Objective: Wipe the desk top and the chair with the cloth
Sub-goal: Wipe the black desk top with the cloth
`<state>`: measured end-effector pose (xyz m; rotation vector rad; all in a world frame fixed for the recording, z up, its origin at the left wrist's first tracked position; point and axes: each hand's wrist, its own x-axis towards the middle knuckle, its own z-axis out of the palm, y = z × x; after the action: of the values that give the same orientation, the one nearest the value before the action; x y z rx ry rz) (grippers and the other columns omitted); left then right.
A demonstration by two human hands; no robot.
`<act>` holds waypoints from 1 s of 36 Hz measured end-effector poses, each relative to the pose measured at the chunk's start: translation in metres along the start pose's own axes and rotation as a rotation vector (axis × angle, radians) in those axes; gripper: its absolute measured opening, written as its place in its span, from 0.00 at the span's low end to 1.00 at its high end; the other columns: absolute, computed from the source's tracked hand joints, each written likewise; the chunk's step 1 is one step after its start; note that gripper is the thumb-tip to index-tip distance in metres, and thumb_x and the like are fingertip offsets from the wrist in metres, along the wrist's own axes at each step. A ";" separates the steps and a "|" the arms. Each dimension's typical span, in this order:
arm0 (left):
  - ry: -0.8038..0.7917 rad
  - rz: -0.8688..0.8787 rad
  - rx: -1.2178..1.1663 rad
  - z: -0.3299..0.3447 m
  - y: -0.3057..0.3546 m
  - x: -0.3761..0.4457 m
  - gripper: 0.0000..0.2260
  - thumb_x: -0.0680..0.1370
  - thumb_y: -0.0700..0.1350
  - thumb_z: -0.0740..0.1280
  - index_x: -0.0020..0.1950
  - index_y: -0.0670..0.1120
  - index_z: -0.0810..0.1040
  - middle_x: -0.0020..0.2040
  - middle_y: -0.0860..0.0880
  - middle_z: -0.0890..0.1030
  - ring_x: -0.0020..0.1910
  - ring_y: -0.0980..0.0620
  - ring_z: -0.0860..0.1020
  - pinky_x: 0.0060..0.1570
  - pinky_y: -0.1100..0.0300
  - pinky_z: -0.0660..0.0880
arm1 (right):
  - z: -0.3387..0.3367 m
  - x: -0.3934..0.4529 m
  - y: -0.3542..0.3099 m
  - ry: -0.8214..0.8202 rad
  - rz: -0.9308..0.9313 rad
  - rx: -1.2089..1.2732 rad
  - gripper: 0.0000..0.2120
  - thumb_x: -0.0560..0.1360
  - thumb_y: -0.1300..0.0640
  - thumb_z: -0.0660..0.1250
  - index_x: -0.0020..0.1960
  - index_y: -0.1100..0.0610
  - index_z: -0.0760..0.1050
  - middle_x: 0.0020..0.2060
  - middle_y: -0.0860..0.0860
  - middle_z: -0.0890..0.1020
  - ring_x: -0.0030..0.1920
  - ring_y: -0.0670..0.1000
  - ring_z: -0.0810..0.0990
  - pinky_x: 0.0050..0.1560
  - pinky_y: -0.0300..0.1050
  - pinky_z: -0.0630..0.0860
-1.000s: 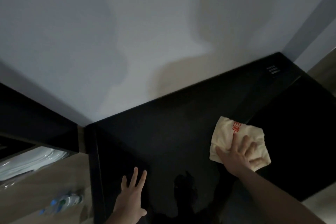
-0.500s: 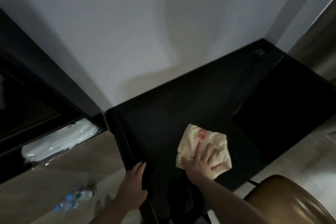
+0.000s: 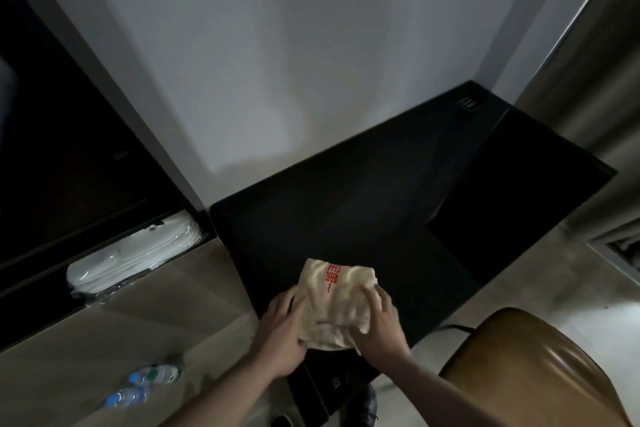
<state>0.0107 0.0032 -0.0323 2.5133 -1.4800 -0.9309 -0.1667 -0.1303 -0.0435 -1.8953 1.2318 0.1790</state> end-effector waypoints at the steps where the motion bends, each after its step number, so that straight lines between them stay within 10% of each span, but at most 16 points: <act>1: -0.010 0.037 0.026 0.004 0.012 0.007 0.36 0.78 0.54 0.65 0.83 0.56 0.50 0.82 0.53 0.44 0.82 0.45 0.47 0.79 0.51 0.53 | -0.004 -0.001 0.010 0.018 0.004 -0.011 0.42 0.75 0.43 0.68 0.83 0.46 0.50 0.81 0.47 0.50 0.80 0.54 0.53 0.77 0.51 0.62; 11: -0.183 -0.118 0.071 0.056 0.085 0.064 0.47 0.74 0.71 0.62 0.78 0.62 0.31 0.77 0.50 0.28 0.77 0.35 0.29 0.75 0.31 0.39 | -0.043 0.007 0.084 0.004 0.083 -0.153 0.42 0.78 0.43 0.67 0.83 0.46 0.46 0.82 0.51 0.43 0.82 0.59 0.45 0.80 0.56 0.56; 17: -0.187 -0.147 0.094 0.069 0.063 0.065 0.41 0.69 0.79 0.37 0.69 0.61 0.16 0.70 0.52 0.14 0.71 0.39 0.18 0.69 0.34 0.25 | -0.052 0.019 0.083 -0.048 0.065 -0.192 0.42 0.79 0.44 0.66 0.84 0.46 0.45 0.82 0.50 0.41 0.82 0.58 0.41 0.82 0.56 0.50; 36: -0.272 -0.311 0.054 -0.015 -0.046 0.093 0.56 0.54 0.85 0.33 0.76 0.59 0.24 0.72 0.52 0.17 0.72 0.38 0.20 0.75 0.34 0.33 | -0.010 0.064 -0.007 -0.217 0.023 -0.314 0.43 0.79 0.42 0.62 0.83 0.43 0.36 0.81 0.48 0.33 0.81 0.59 0.32 0.80 0.64 0.44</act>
<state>0.0863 -0.0516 -0.0796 2.8017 -1.2031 -1.3425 -0.1321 -0.1797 -0.0671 -2.0628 1.1268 0.6057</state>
